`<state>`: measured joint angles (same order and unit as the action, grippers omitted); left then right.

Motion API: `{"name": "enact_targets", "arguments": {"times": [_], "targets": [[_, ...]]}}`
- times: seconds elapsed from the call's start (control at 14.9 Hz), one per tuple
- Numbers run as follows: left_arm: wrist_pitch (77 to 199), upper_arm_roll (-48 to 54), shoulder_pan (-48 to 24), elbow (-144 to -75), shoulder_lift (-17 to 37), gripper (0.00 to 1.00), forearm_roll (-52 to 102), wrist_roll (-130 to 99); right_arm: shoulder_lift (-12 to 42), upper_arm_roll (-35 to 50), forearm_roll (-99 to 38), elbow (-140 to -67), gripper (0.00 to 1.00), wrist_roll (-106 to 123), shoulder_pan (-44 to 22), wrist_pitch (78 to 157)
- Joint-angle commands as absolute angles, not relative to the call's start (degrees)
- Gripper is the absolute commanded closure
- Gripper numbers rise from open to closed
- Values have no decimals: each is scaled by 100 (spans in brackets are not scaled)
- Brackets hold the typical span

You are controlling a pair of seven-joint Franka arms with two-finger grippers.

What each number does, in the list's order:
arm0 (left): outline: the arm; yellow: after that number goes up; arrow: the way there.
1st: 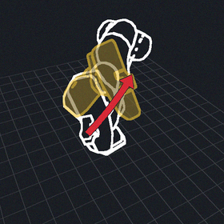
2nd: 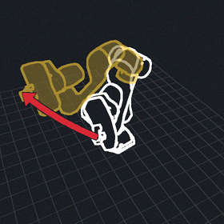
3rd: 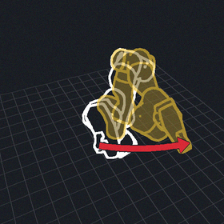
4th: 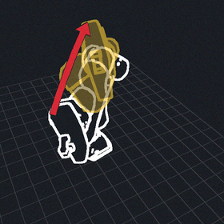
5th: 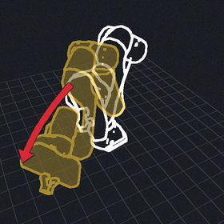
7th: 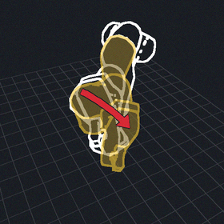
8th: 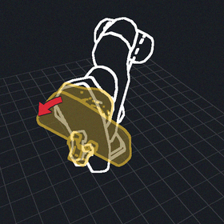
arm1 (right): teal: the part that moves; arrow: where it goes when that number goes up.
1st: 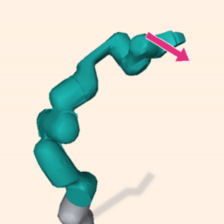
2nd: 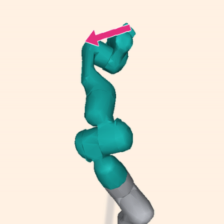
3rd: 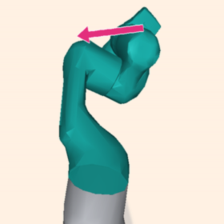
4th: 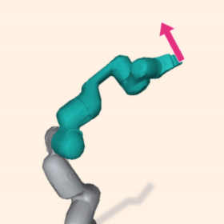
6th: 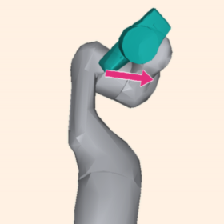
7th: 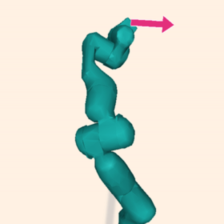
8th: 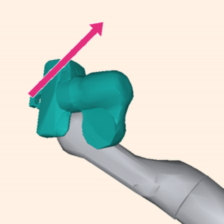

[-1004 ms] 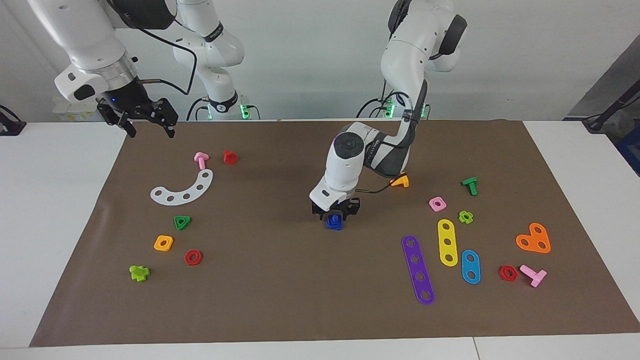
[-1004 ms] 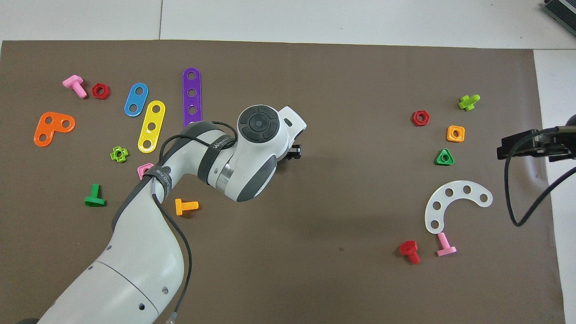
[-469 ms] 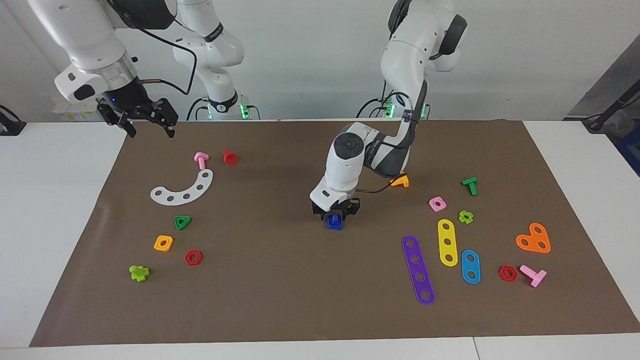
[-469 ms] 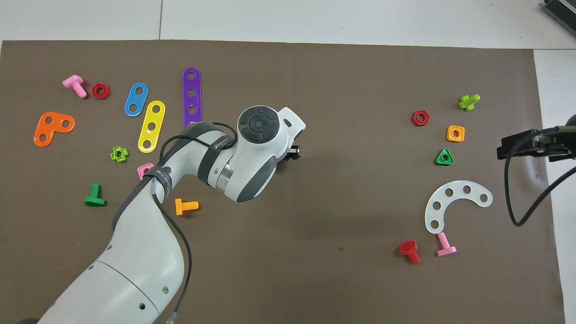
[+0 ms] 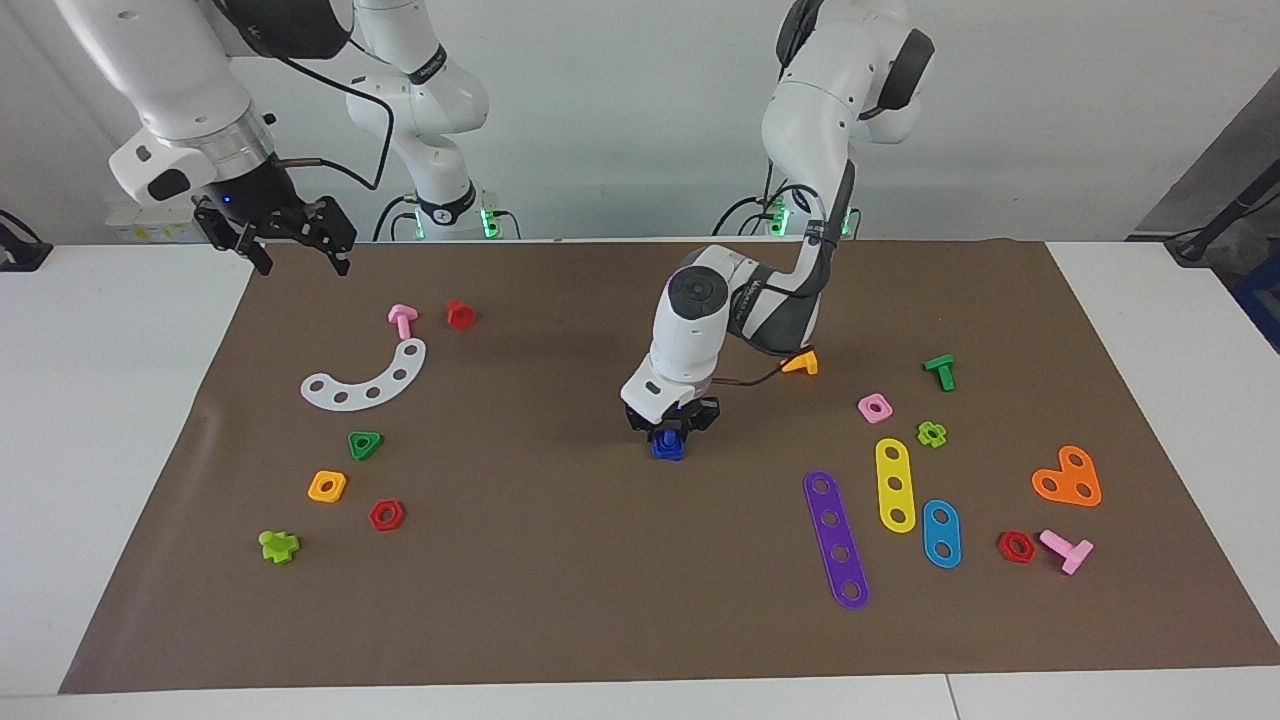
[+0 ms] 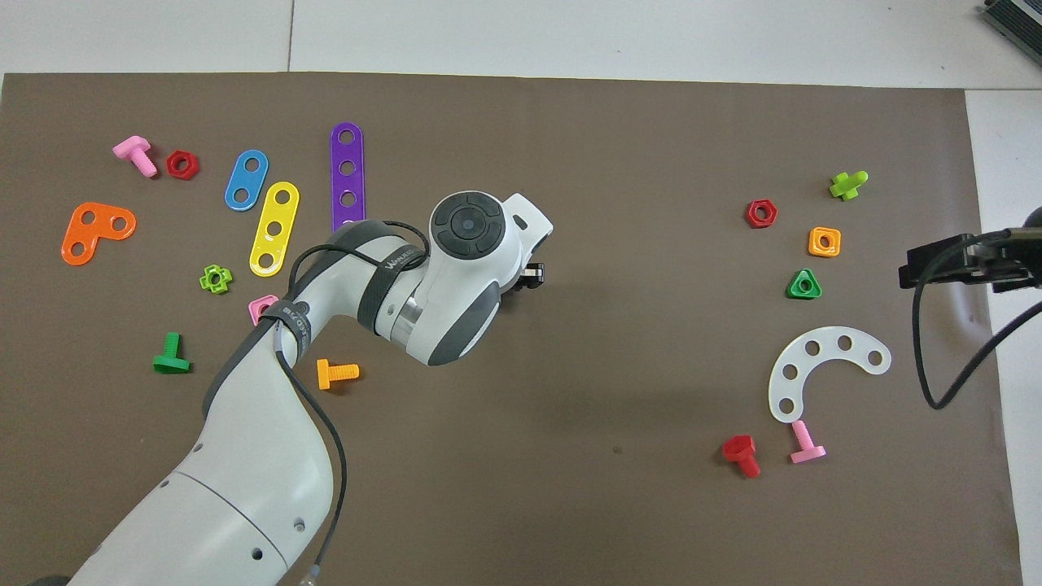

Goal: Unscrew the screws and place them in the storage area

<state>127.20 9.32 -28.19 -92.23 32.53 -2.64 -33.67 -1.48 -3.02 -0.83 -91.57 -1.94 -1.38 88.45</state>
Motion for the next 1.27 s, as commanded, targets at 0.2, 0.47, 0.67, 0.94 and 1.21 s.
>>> {"name": "enact_targets", "arguments": {"times": [0.2, 0.47, 0.67, 0.94, 1.21], "targets": [[12613, 835, -2909, -9211, 3226, 53, -396, -3498, -290, -299, -176, -9316, 0, -158, -123, 8886], [12481, 835, -2909, -9141, 3234, 57, -396, -3498, -290, -299, -167, -9316, 0, -158, -114, 8886], [12402, 835, -2900, -9097, 3234, 57, -387, -3489, -290, -299, -167, -9316, 0, -158, -114, 8886], [12261, 835, -2909, -9018, 3243, 57, -378, -3498, -290, -299, -176, -9316, 0, -158, -123, 8886], [11910, 844, -2874, -8676, 3252, 57, -352, -3498, -290, -299, -167, -9316, 0, -158, -114, 8886]]}}
